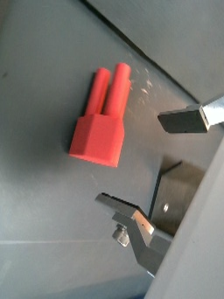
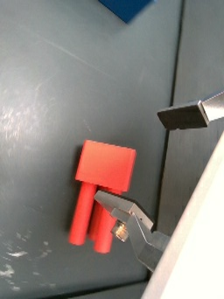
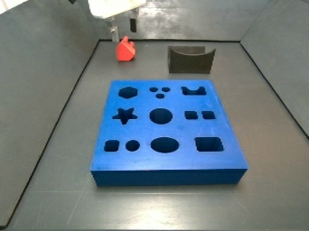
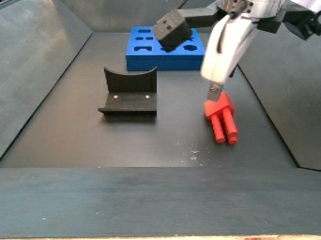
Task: Pick up the 3 prong object. Move up. Rotate the 3 prong object. Place the 3 prong object on the fixture. Regrasp the 3 prong object. Move to above the board. Insert the 3 prong object.
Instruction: Rotate the 3 prong object.
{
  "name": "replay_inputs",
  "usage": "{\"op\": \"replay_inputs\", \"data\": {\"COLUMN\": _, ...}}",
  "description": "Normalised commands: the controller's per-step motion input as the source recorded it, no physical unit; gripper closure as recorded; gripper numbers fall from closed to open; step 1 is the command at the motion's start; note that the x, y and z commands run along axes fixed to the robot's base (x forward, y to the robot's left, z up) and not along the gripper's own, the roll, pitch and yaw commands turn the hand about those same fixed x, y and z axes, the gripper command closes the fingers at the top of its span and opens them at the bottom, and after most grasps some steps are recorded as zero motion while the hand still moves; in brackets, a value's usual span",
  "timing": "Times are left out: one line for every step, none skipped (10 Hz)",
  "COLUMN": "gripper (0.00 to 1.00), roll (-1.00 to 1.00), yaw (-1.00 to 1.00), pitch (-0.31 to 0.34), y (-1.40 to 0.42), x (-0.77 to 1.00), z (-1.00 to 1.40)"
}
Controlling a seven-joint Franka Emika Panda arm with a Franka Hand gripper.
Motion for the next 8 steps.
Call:
{"op": "replay_inputs", "data": {"gripper": 0.0, "roll": 0.0, "yaw": 1.0, "pitch": 0.009, "y": -0.01, "x": 0.01, "z": -0.05}}
{"op": "replay_inputs", "data": {"gripper": 0.0, "roll": 0.0, "yaw": 1.0, "pitch": 0.009, "y": -0.01, "x": 0.01, "z": -0.05}}
{"op": "replay_inputs", "data": {"gripper": 0.0, "roll": 0.0, "yaw": 1.0, "pitch": 0.01, "y": -0.01, "x": 0.01, "z": -0.05}}
{"op": "replay_inputs", "data": {"gripper": 0.0, "roll": 0.0, "yaw": 1.0, "pitch": 0.01, "y": -0.01, "x": 0.01, "z": -0.05}}
{"op": "replay_inputs", "data": {"gripper": 0.0, "roll": 0.0, "yaw": 1.0, "pitch": 0.01, "y": -0.01, "x": 0.01, "z": -0.05}}
{"op": "replay_inputs", "data": {"gripper": 0.0, "roll": 0.0, "yaw": 1.0, "pitch": 0.011, "y": -0.01, "x": 0.01, "z": -0.05}}
{"op": "replay_inputs", "data": {"gripper": 0.0, "roll": -0.01, "yaw": 1.0, "pitch": 0.011, "y": -0.01, "x": 0.01, "z": -0.05}}
{"op": "replay_inputs", "data": {"gripper": 0.0, "roll": -0.01, "yaw": 1.0, "pitch": 0.012, "y": -0.01, "x": 0.01, "z": -0.05}}
